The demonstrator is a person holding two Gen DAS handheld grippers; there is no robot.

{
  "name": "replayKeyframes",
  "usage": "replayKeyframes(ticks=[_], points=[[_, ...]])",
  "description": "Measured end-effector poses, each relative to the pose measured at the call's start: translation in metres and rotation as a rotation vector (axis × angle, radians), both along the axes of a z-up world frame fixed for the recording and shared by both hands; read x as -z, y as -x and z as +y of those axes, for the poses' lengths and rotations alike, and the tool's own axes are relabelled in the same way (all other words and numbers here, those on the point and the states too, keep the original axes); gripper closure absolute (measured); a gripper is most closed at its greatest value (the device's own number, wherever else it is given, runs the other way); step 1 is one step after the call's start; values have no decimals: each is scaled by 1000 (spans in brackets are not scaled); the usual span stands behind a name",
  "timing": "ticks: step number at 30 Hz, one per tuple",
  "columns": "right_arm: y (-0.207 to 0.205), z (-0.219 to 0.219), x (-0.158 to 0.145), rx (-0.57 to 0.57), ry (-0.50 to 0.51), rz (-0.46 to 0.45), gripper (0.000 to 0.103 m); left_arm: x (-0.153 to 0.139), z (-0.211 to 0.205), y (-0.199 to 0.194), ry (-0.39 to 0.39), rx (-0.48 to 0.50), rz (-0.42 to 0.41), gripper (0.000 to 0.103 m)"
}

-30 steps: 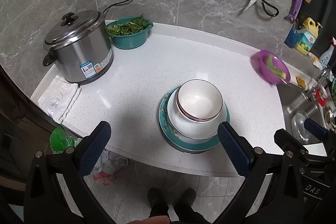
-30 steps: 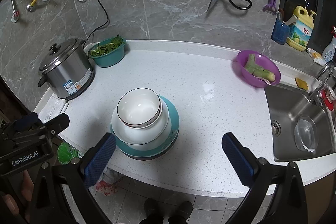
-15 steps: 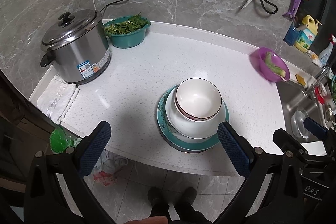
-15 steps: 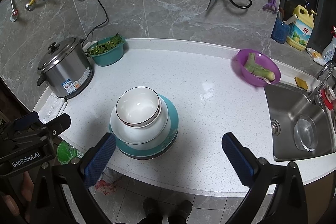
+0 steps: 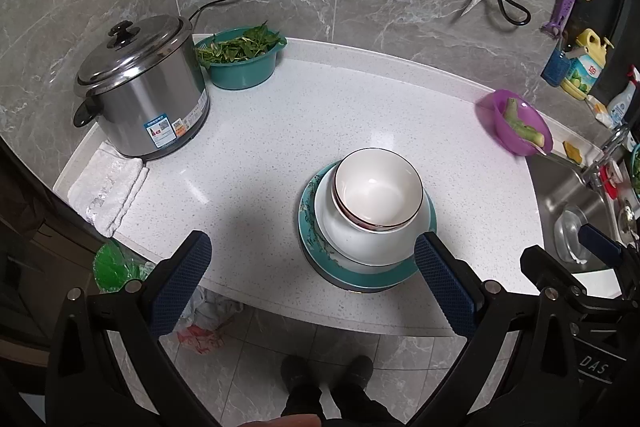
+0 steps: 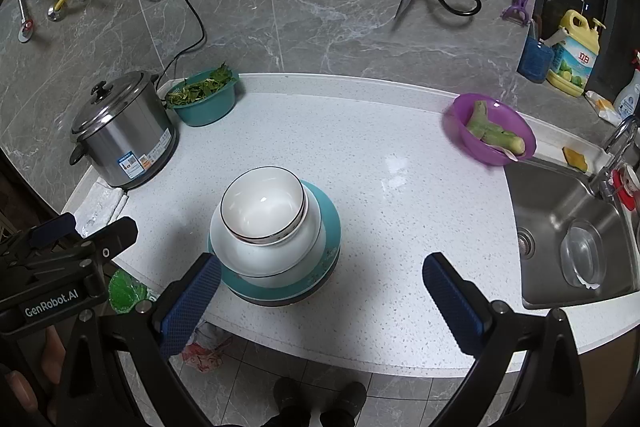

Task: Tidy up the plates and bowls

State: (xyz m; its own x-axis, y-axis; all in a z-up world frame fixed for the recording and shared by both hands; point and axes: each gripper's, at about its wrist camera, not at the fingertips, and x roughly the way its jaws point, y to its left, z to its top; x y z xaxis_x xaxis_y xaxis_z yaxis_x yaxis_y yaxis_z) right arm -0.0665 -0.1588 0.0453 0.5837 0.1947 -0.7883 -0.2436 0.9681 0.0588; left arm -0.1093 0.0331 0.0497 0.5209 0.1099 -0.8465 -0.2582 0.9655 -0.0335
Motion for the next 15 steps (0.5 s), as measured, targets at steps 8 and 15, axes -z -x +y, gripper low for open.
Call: replayKeyframes(ticks=[8, 15], points=[[-1, 1, 0, 1, 0, 1, 0, 1, 0, -1, 0, -1, 1, 0], [-1, 1, 0, 1, 0, 1, 0, 1, -1, -4, -1, -3, 4, 0]])
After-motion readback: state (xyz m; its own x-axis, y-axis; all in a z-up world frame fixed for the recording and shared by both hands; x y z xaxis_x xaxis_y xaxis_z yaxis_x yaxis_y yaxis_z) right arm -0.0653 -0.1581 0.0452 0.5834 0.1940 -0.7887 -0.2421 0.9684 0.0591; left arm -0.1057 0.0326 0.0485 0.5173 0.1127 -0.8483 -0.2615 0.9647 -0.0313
